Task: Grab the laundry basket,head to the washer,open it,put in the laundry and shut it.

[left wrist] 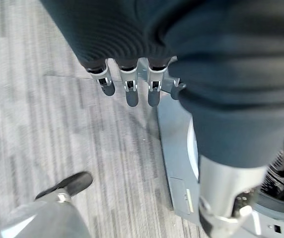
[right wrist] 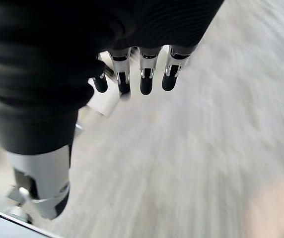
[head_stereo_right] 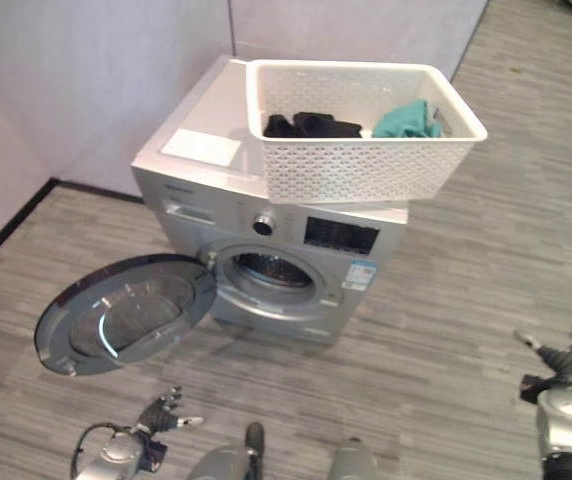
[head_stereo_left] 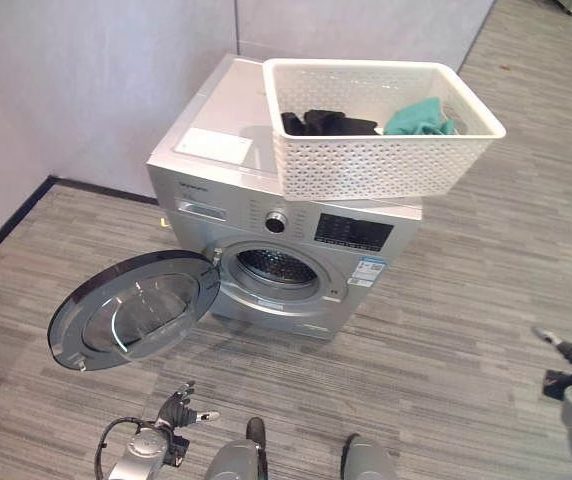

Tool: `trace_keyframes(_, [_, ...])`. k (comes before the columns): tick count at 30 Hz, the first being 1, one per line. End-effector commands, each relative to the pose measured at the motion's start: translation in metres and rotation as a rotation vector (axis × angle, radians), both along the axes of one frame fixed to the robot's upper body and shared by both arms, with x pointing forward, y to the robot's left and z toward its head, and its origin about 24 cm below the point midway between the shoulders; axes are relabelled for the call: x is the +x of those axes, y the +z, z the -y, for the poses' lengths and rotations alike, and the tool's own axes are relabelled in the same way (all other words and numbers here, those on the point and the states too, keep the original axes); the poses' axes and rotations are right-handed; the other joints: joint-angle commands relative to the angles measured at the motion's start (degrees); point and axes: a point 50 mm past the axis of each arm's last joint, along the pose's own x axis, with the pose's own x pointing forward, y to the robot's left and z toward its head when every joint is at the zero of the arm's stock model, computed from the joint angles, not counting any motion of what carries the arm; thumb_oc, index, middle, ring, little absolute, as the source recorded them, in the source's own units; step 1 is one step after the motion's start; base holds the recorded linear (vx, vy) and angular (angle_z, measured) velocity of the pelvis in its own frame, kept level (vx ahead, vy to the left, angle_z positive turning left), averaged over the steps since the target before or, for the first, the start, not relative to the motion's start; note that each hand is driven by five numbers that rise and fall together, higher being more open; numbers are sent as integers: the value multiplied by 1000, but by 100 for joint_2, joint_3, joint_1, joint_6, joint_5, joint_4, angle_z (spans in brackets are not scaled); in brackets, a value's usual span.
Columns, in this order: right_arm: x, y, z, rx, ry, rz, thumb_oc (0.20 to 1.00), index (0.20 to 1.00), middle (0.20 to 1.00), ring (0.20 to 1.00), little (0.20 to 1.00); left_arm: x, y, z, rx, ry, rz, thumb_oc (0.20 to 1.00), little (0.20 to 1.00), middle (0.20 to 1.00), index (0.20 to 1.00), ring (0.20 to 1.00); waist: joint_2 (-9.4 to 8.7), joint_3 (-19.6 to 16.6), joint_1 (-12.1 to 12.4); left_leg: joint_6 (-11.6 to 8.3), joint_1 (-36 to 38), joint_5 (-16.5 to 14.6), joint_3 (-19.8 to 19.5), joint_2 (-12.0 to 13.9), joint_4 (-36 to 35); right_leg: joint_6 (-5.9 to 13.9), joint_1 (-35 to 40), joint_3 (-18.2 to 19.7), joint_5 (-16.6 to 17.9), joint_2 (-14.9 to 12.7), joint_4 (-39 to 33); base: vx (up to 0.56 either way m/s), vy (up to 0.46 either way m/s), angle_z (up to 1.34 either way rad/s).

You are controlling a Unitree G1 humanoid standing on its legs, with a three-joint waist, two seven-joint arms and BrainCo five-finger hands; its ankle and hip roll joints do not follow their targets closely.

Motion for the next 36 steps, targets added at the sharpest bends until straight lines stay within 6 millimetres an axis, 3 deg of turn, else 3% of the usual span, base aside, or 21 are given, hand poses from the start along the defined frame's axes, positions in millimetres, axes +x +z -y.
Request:
trace_keyframes(1, [19, 80, 11, -170, -22, 261, 1000, 1000, 1000, 1000, 1000, 13, 6, 9, -34, -21, 55, 1000, 1000, 1000, 1000, 1000, 177, 146, -47, -144, 942, -971, -530, -103, -17, 99, -111, 241, 842, -94, -682, 199, -119, 6])
trace_keyframes(2, [25, 113, 6, -265, -1, 340, 1000, 1000, 1000, 1000, 1000, 10, 4, 8, -23, -21, 45, 1000, 1000, 1000, 1000, 1000, 138, 151, -30, -143, 1037, -1134, -601, -119, 88, 151, -220, 307, 916, -69, -928, 138, -89, 17])
trace_keyframes(3, [27, 114, 6, -267, 0, 342, 1000, 1000, 1000, 1000, 1000, 11, 4, 8, -25, -18, 47, 1000, 1000, 1000, 1000, 1000, 127, 161, -49, -142, 1010, -1109, -596, -140, 102, 154, -223, 313, 964, -90, -966, 134, -102, 29])
trace_keyframes(4, [31, 134, 2, -309, 17, 389, 1000, 1000, 1000, 1000, 1000, 8, 1, 8, -20, -6, 29, 1000, 1000, 1000, 1000, 1000, 63, 151, -51, -139, 1053, -1121, -665, -173, 118, 168, -255, 410, 1001, -46, -999, 106, -106, 48])
trace_keyframes(5, [32, 165, -7, -405, 62, 456, 1000, 1000, 1000, 1000, 1000, 6, -3, 8, -22, 12, 8, 1000, 1000, 1000, 1000, 1000, -72, 80, -54, -165, 1112, -1128, -839, -255, 88, 201, -153, 741, 996, 67, -952, 124, -106, 32])
trace_keyframes(6, [32, 165, -8, -407, 62, 456, 1000, 1000, 1000, 1000, 1000, 7, -3, 8, -24, 13, 9, 1000, 1000, 1000, 1000, 1000, -70, 87, -59, -162, 1125, -1120, -843, -262, 73, 205, -153, 744, 982, 61, -935, 131, -109, 28])
trace_keyframes(9, [37, 215, -33, -547, 185, 569, 1000, 1000, 1000, 1000, 1000, -2, -11, 9, -16, 15, -37, 1000, 1000, 1000, 1000, 1000, -219, -119, 9, -216, 1272, -1110, -1041, -220, -19, 221, -29, 923, 978, 198, -789, 179, -169, 33])
trace_keyframes(10, [43, 242, -58, -638, 295, 616, 1000, 1000, 1000, 1000, 1000, -9, -15, 8, -10, 13, -69, 1000, 1000, 1000, 1000, 1000, -288, -219, 80, -272, 1350, -1072, -1096, -110, -118, 201, 22, 824, 942, 261, -786, 160, -235, 9])
trace_keyframes(17, [78, 294, -134, -784, 598, 653, 1000, 1000, 1000, 1000, 1000, -28, -26, 2, 3, 26, -147, 1000, 1000, 1000, 1000, 1000, -461, -492, 264, -488, 1582, -816, -1212, 303, -658, 31, 191, 553, 774, 463, -978, 77, -139, 11])
trace_keyframes(23, [118, 303, -158, -827, 689, 443, 1000, 1000, 1000, 1000, 1000, -31, -26, -3, 5, 46, -145, 1000, 1000, 1000, 1000, 1000, -564, -480, 378, -621, 1604, -667, -1209, 518, -845, -96, 239, 398, 689, 556, -1072, 27, -98, 4])
trace_keyframes(24, [136, 297, -160, -800, 711, 325, 1000, 1000, 1000, 1000, 1000, -29, -25, -5, 3, 61, -142, 1000, 1000, 1000, 1000, 1000, -593, -432, 387, -689, 1584, -579, -1225, 592, -916, -130, 221, 351, 650, 598, -1059, -1, -104, 0])
trace_keyframes(27, [150, 289, -156, -752, 729, 194, 1000, 1000, 1000, 1000, 1000, -31, -26, -7, -2, 83, -151, 1000, 1000, 1000, 1000, 1000, -637, -381, 377, -781, 1517, -472, -1269, 674, -992, -169, 178, 279, 596, 638, -1034, 5, -62, 17])
trace_keyframes(36, [153, 270, -143, -711, 812, -35, 1000, 1000, 1000, 1000, 1000, -65, -43, -21, -5, 247, -312, 1000, 1000, 1000, 1000, 1000, -792, -277, 324, -936, 1401, -298, -1282, 809, -1111, -230, 111, 158, 448, 731, -989, 13, -45, 11])
